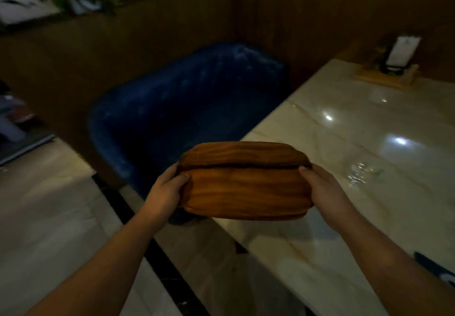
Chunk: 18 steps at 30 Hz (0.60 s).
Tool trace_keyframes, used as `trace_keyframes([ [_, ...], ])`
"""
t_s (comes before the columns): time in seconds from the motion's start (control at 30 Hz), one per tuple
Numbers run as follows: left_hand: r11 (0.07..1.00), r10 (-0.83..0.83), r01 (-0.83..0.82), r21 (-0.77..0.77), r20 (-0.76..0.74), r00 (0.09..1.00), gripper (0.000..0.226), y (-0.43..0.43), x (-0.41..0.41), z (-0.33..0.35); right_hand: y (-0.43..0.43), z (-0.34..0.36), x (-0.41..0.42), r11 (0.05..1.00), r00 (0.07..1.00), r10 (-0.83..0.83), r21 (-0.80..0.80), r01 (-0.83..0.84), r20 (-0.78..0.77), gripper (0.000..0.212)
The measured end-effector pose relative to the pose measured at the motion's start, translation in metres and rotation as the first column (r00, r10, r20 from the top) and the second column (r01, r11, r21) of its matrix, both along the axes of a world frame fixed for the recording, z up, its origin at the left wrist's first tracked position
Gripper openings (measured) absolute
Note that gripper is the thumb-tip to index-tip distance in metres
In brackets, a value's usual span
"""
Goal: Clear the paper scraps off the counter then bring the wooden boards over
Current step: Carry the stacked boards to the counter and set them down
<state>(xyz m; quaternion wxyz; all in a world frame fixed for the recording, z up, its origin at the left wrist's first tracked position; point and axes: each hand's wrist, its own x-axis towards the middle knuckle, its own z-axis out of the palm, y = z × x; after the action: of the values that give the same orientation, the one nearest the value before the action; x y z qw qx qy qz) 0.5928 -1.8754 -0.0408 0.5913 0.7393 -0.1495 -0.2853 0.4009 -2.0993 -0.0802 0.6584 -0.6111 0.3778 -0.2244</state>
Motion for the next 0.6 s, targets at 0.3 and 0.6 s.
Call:
trace_keyframes([
  [0.3, 0.886, 0.454, -0.463, 0.025, 0.163, 0.876, 0.019, 0.268, 0.027, 0.05, 0.208, 0.06, 0.135, 0.886, 0.896, 0.444, -0.133, -0.443, -0.027, 0.03],
  [0.6, 0.64, 0.747, -0.768, -0.01, 0.24, 0.62, 0.024, 0.497, 0.005, 0.084, 0.428, 0.083, 0.223, 0.587, 0.585, 0.809, -0.115, -0.801, 0.056, 0.026],
])
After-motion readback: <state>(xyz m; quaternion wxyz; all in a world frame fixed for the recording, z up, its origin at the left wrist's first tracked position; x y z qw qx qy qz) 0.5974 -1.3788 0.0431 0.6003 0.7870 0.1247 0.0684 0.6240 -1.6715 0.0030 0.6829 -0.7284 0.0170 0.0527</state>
